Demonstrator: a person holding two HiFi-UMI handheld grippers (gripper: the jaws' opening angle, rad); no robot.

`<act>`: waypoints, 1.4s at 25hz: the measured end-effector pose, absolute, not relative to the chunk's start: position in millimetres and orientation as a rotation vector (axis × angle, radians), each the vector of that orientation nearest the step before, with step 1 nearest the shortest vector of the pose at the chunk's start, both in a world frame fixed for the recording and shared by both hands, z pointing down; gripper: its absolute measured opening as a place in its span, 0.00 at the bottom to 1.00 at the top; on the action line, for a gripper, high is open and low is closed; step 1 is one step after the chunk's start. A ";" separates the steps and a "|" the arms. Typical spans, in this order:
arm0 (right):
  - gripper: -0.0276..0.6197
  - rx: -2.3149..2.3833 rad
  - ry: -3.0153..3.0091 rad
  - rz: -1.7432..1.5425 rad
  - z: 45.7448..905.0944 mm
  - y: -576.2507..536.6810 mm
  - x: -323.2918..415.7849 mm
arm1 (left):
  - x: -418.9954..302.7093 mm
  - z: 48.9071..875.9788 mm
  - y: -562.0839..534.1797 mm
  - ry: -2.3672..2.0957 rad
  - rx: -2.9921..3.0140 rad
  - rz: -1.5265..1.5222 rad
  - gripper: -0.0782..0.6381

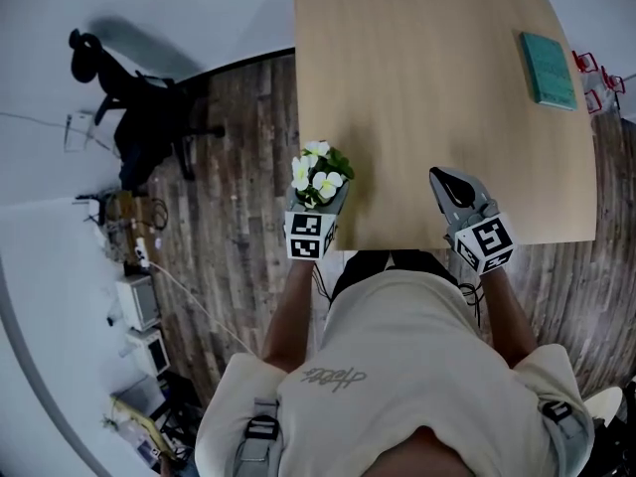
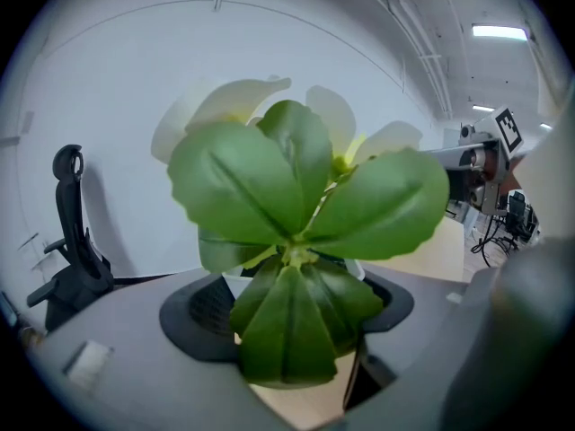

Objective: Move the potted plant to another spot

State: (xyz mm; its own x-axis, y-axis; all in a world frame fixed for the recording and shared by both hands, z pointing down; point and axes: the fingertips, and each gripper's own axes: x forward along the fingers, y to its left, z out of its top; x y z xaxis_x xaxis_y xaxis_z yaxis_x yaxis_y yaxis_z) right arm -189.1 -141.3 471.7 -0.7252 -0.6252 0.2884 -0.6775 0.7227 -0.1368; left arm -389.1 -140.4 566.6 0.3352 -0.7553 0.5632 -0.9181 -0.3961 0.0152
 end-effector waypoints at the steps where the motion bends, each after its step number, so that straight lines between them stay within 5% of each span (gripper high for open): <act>1: 0.05 1.036 -2.709 0.342 471.2 -139.2 -188.1 | -389.0 559.0 -138.6 -1.496 2.279 0.679 0.61; 15: 0.05 1.101 -2.721 0.409 491.2 -124.3 -149.2 | -347.5 490.5 -123.8 -1.506 2.406 0.643 0.61; 35: 0.05 1.574 -2.480 0.425 484.5 -68.8 -114.7 | -269.6 499.1 -108.4 -1.023 2.730 0.649 0.61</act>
State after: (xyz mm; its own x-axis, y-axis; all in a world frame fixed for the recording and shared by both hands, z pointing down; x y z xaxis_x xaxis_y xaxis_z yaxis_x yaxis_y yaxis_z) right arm -114.7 -68.8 484.5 -0.4264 -0.8551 0.2950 -0.9045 0.4008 -0.1457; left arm -269.6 -108.4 499.1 0.6729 -0.5889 0.4477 -0.6558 -0.7549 -0.0072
